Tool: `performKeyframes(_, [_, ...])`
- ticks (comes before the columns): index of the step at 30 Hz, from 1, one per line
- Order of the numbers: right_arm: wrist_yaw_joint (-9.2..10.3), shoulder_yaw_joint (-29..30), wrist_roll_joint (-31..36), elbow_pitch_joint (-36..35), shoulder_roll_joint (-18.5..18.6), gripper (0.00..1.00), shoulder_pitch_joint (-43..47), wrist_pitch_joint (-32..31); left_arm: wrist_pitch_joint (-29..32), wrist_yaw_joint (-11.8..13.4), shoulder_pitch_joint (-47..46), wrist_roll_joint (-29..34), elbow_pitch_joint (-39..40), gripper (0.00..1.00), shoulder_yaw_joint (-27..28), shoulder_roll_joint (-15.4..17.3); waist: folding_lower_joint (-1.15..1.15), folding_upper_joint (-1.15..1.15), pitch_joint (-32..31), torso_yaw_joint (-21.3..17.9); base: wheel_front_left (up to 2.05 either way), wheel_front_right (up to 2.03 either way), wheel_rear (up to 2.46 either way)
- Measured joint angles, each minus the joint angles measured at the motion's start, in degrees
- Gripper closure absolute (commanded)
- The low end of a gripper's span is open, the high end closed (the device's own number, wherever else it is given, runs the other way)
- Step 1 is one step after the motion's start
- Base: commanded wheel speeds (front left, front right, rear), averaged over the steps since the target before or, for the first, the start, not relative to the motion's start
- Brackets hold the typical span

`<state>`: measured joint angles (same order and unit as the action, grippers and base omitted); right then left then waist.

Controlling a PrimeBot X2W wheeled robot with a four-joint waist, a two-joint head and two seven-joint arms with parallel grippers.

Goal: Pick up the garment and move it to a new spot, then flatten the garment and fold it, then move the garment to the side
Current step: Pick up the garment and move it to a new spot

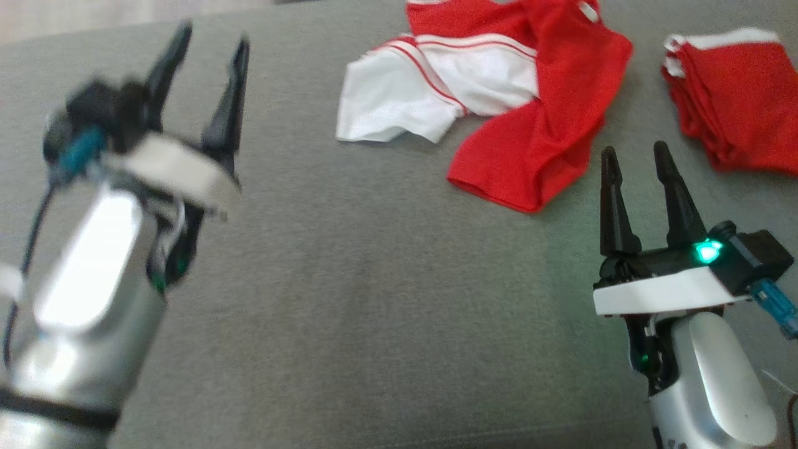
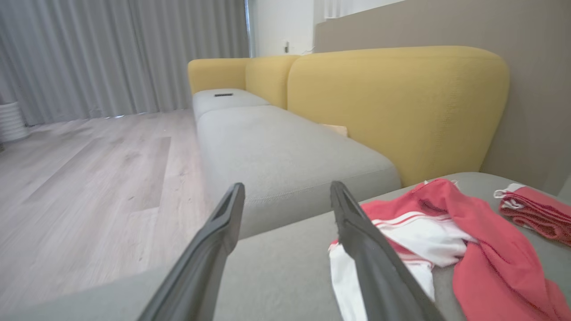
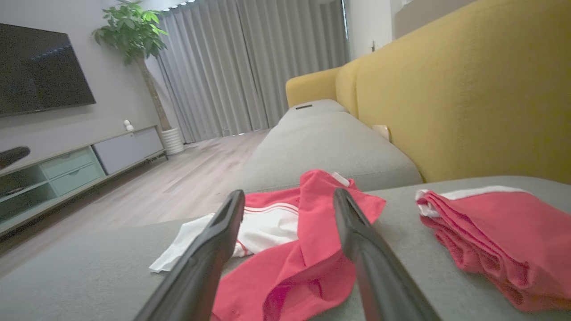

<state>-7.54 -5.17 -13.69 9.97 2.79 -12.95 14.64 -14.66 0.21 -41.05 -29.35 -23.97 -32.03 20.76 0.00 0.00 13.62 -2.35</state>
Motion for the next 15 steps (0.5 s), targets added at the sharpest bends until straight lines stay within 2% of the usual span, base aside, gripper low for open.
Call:
performKeyframes(6, [0.0, 0.5, 0.3, 1.0, 0.0, 0.0, 2.0, 0.0, 0.0, 1.8, 16.1, 2.5, 8.9, 0.0, 5.5, -1.5, 0.0, 0.0, -3.7, 4.1, 0.0, 0.0, 0.0])
performKeyframes(12, [0.0, 0.5, 0.3, 2.3, 0.0, 0.0, 4.6, 0.0, 0.0, 2.3, 28.1, 6.3, 14.3, 0.0, 11.3, -8.1, 0.0, 0.0, -6.4, 6.8, 0.0, 0.0, 0.0])
performKeyframes(15, [0.0, 0.3, 0.7, 2.8, 0.0, 0.0, 4.6, 0.0, 0.0, 1.1, 31.4, 7.8, 15.0, 0.0, 14.4, -11.0, 0.0, 0.0, -6.9, 7.6, 0.0, 0.0, 0.0])
